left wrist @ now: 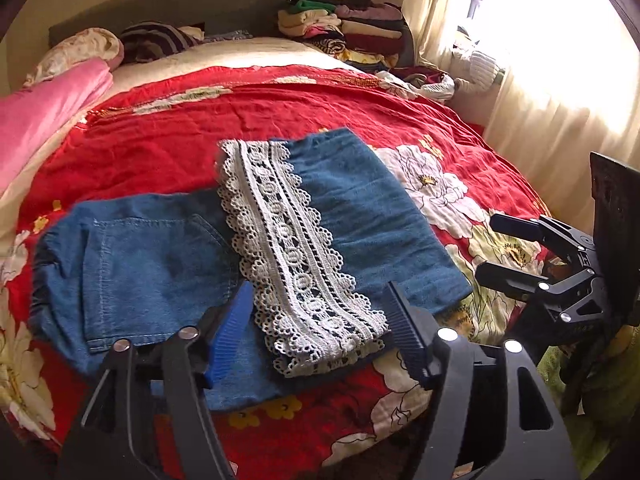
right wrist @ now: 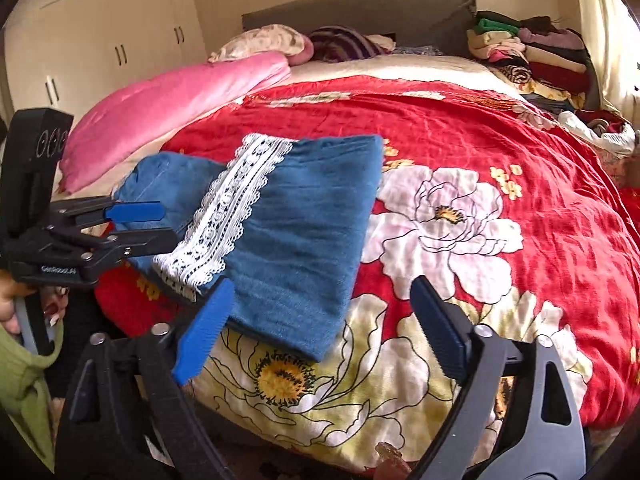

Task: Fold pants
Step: 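Release both grippers and lay the folded legs flat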

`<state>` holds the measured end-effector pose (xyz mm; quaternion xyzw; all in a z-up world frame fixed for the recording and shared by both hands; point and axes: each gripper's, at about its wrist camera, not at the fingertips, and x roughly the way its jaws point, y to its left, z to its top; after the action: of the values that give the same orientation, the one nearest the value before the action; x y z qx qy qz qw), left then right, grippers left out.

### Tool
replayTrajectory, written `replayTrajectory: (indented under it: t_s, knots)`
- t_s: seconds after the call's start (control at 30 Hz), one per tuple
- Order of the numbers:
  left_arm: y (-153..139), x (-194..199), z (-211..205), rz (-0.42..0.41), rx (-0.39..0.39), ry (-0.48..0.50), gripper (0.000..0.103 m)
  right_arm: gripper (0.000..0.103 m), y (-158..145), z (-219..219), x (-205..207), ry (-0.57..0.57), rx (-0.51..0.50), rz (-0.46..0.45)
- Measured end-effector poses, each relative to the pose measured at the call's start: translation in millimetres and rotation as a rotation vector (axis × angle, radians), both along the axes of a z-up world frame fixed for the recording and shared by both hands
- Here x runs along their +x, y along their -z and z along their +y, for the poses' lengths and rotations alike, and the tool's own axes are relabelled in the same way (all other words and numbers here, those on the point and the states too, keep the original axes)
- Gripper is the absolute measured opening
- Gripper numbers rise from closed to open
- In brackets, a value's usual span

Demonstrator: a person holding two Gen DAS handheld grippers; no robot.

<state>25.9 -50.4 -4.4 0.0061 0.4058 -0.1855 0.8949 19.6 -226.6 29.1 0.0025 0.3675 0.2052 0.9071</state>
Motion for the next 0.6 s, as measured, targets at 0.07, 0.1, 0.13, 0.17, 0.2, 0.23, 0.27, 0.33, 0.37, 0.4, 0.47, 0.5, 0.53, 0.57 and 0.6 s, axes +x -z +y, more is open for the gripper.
replayTrajectory:
  t_s: [0.07, 0.1, 0.13, 0.17, 0.2, 0.23, 0.27, 0.33, 0.37, 0.4, 0.47, 0.5, 0.53, 0.57, 0.6]
  knots:
    - [-3.3, -1.5, 1.3, -0.01, 0.003, -0.005, 0.066, 0.089, -1.8, -2.1, 0.9, 0.01, 0.01, -0.006]
    - [-5.4, -2.4, 2.2, -0.016, 0.006, -0.01, 0.067, 0.091, -3.0, -3.6, 1.2, 0.018, 0.015, -0.01]
    - [-6.9, -3.0, 3.1, -0.019, 0.006, -0.013, 0.074, 0.091, -4.0, -4.8, 1.3, 0.021, 0.02, -0.012]
    - [-8.8, -3.7, 3.9, -0.024, 0.007, -0.018, 0.079, 0.092, -5.7, -6.4, 1.2, 0.024, 0.03, -0.016]
    - [-10.6, -4.5, 4.7, -0.03, 0.007, -0.022, 0.079, 0.092, -7.2, -7.6, 1.0, 0.028, 0.036, -0.021]
    - [-12.9, -5.6, 5.7, -0.035, 0.007, -0.023, 0.079, 0.093, -8.3, -8.2, 0.4, 0.03, 0.04, -0.024]
    - [-14.5, -6.5, 6.5, -0.04, 0.007, -0.024, 0.079, 0.093, -10.2, -9.0, 0.3, 0.032, 0.044, -0.027]
    - [-18.2, -8.1, 8.7, -0.05, 0.01, -0.032, 0.079, 0.094, -13.7, -9.2, -0.3, 0.037, 0.044, -0.036]
    - [-20.0, -8.9, 10.0, -0.055, 0.011, -0.036, 0.079, 0.094, -16.0, -9.1, -0.7, 0.04, 0.041, -0.043]
    - [-22.0, -9.5, 11.3, -0.06, 0.01, -0.041, 0.079, 0.094, -18.6, -9.0, -1.1, 0.043, 0.038, -0.051]
    - [-25.3, -10.6, 14.0, -0.067, 0.009, -0.047, 0.079, 0.094, -22.9, -9.5, -1.5, 0.044, 0.04, -0.059]
    - [-27.0, -11.5, 16.1, -0.071, 0.01, -0.055, 0.08, 0.094, -25.3, -9.5, -1.8, 0.044, 0.04, -0.063]
    - [-28.2, -11.9, 18.0, -0.073, 0.011, -0.061, 0.091, 0.094, -28.5, -9.0, -2.1, 0.046, 0.039, -0.071]
    - [-29.7, -12.3, 19.4, -0.077, 0.015, -0.069, 0.099, 0.094, -31.7, -8.3, -1.8, 0.045, 0.037, -0.077]
    - [-31.3, -13.5, 21.1, -0.086, 0.018, -0.078, 0.098, 0.094, -33.9, -7.5, -1.5, 0.044, 0.035, -0.079]
